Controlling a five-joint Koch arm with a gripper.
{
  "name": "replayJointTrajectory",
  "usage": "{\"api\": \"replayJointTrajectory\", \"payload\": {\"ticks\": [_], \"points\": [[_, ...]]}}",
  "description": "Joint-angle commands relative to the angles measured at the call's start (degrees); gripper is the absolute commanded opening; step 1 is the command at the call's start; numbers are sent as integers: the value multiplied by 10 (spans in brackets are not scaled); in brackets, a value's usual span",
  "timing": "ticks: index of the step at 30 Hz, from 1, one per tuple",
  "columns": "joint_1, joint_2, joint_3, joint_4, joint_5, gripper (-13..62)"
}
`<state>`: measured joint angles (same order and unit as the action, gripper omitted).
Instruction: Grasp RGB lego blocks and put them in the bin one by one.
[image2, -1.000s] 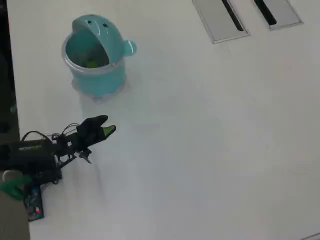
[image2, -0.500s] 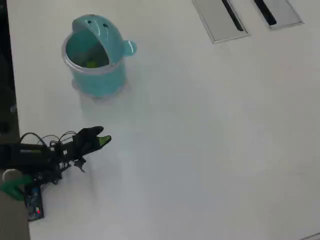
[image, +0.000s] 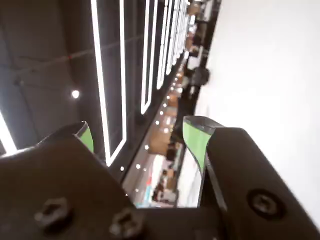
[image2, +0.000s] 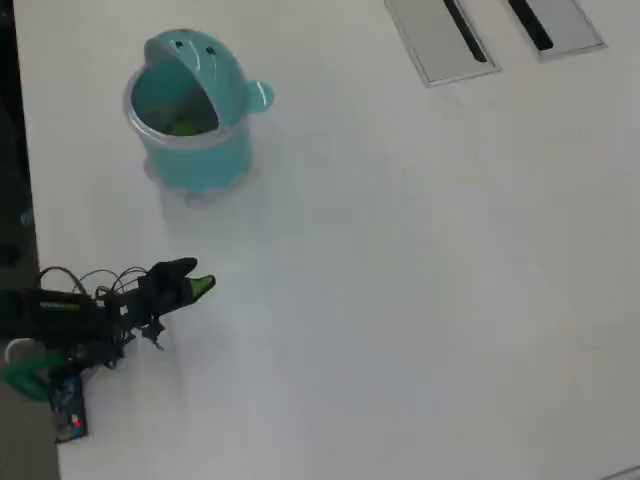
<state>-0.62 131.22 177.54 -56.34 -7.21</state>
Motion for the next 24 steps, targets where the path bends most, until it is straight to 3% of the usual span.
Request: {"api": "replayJointTrajectory", "payload": {"ticks": [1,10,24], "points": [[4,40,41,-19,20,349],[-11,39,41,207,38,357],[-16,37,41,376,37,350]]}}
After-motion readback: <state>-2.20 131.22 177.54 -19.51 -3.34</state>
